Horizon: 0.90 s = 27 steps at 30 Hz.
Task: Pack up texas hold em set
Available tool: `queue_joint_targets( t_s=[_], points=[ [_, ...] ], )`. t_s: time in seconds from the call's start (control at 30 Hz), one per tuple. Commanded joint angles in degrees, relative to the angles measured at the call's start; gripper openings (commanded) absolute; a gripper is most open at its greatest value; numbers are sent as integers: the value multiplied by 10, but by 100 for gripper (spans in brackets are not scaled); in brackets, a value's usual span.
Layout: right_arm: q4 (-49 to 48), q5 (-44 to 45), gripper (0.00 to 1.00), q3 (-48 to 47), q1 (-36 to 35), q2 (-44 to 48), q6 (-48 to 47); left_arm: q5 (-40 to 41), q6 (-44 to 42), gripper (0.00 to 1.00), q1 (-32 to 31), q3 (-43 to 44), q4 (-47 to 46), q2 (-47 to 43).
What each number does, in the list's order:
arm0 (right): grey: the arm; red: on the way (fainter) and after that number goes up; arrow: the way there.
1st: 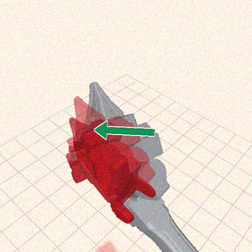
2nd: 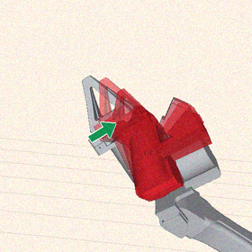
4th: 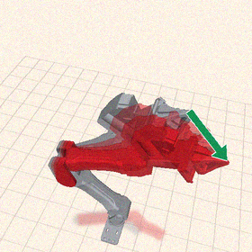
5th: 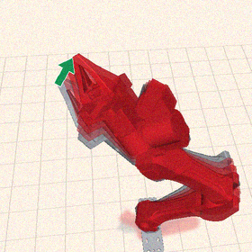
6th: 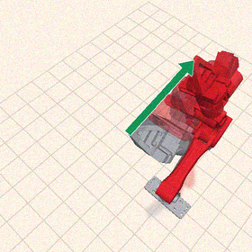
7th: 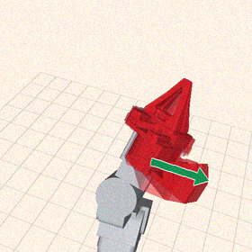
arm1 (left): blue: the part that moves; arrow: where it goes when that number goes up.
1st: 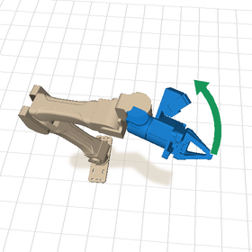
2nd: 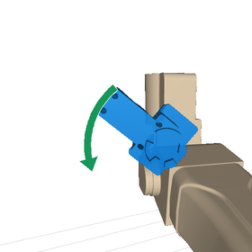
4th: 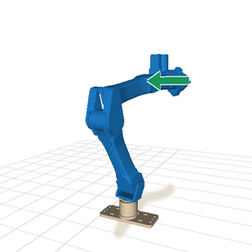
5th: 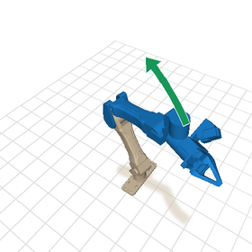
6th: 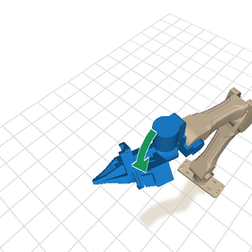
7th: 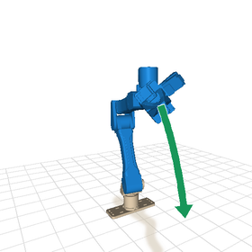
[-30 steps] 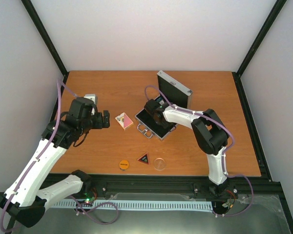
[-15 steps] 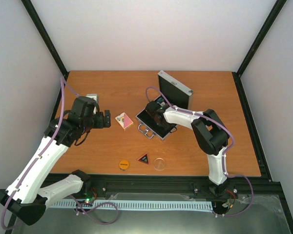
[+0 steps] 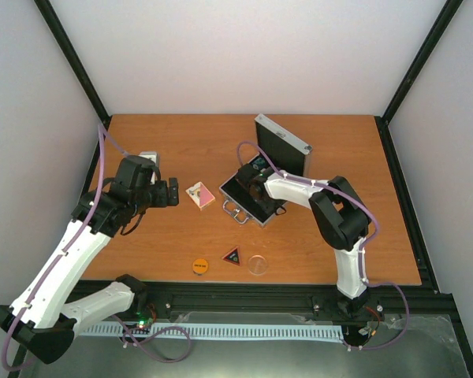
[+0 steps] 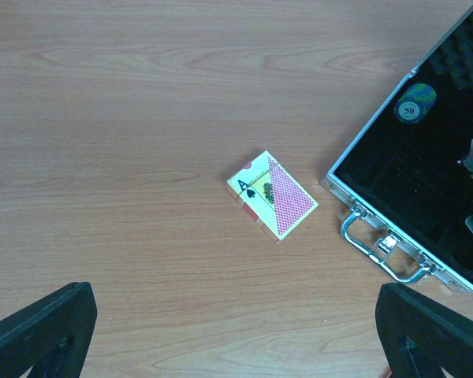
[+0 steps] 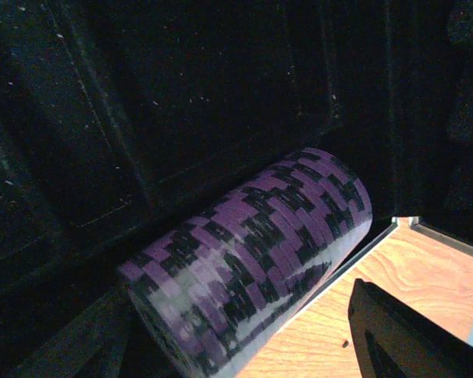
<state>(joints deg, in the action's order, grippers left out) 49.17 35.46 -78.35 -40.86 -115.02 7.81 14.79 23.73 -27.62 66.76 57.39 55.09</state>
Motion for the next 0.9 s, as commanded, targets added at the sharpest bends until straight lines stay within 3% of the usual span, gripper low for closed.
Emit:
queue_joint_targets(
  t_s=[0.0,0.47,0.7,0.87],
  points=[
    [11,-12,78,-17,5,28,1,1,-5,100,4,19,-13,2],
    [60,-89,83,-79,5,44,3,-2,-3,100,4,15,-20,4],
    [61,-195,66,-89,4,55,10,-2,-3,100,4,15,-20,5],
    [57,-227,65,-71,4,62,15,0,-1,100,4,13,-21,6]
  ],
)
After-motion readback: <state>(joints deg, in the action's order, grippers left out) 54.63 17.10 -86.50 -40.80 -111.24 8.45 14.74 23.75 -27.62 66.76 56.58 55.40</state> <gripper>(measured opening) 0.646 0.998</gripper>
